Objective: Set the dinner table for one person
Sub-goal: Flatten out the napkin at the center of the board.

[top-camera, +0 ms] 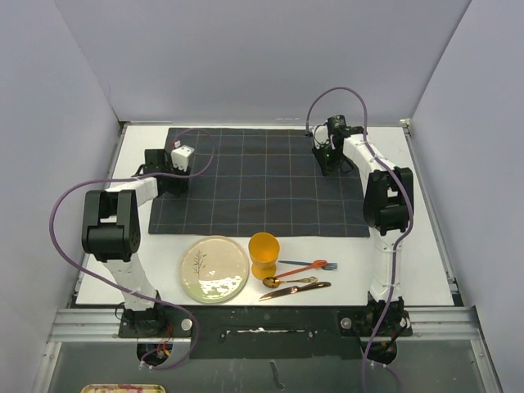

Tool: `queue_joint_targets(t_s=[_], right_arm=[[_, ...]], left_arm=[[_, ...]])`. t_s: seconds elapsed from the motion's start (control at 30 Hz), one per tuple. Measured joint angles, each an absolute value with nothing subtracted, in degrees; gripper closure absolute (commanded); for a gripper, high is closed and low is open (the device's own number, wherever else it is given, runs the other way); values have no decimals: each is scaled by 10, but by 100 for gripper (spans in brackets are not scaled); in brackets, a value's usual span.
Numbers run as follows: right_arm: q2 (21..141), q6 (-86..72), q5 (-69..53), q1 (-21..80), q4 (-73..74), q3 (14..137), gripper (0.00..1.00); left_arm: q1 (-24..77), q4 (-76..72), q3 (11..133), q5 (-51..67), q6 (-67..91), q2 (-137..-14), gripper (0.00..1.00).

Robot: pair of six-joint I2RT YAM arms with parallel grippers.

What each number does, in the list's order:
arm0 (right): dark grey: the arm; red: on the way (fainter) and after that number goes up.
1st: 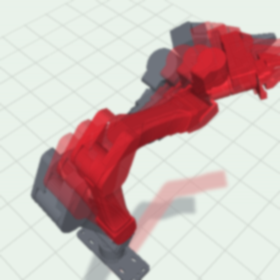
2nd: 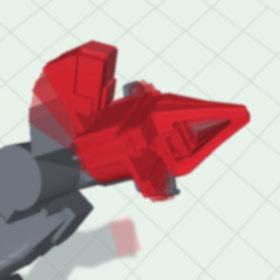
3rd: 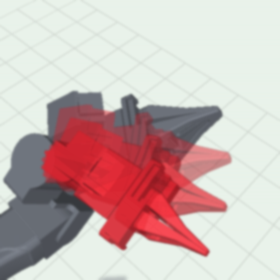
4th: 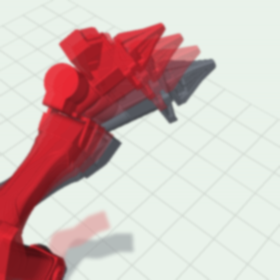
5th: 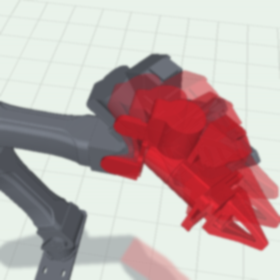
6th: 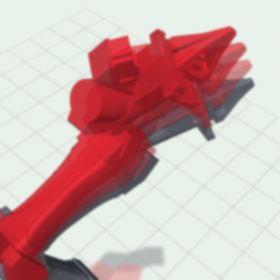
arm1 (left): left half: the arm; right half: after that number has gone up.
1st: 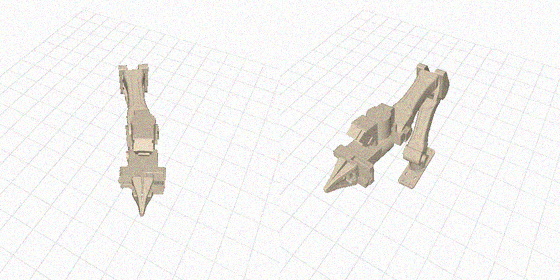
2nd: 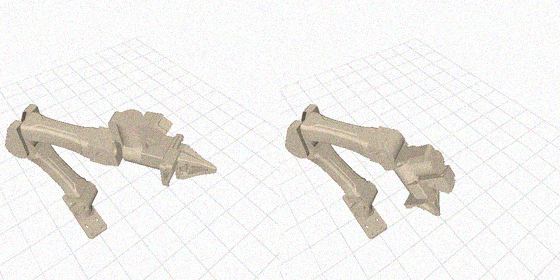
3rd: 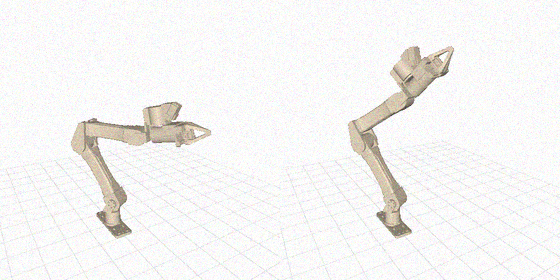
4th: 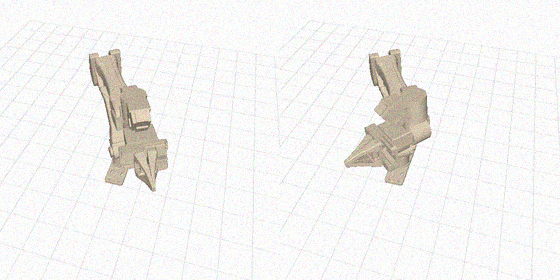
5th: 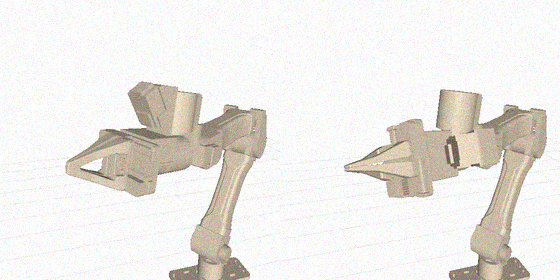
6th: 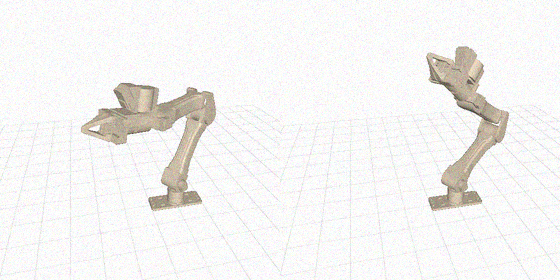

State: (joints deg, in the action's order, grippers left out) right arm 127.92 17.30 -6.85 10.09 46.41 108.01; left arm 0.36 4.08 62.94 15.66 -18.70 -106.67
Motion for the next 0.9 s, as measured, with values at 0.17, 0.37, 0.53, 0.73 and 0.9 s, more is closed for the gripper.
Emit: queue_joint_targets(t_s=[0.17,0.37,0.53,0.73,0.9], right_arm=[[1283,173,-69,101,473,1094,93],[1298,173,-71,101,475,1121,94],[1315,173,-71,101,487,1124,96],[1320,174,-71,101,510,1124,99],[1320,174,-73,101,520,1124,100]], left_arm=[[8,45,632,154,-191,-1076,77],[19,65,646,147,-199,-1080,80],[27,79,658,137,-204,-1080,81],[30,102,659,126,-212,-1080,83],[30,117,659,117,-218,-1080,84]])
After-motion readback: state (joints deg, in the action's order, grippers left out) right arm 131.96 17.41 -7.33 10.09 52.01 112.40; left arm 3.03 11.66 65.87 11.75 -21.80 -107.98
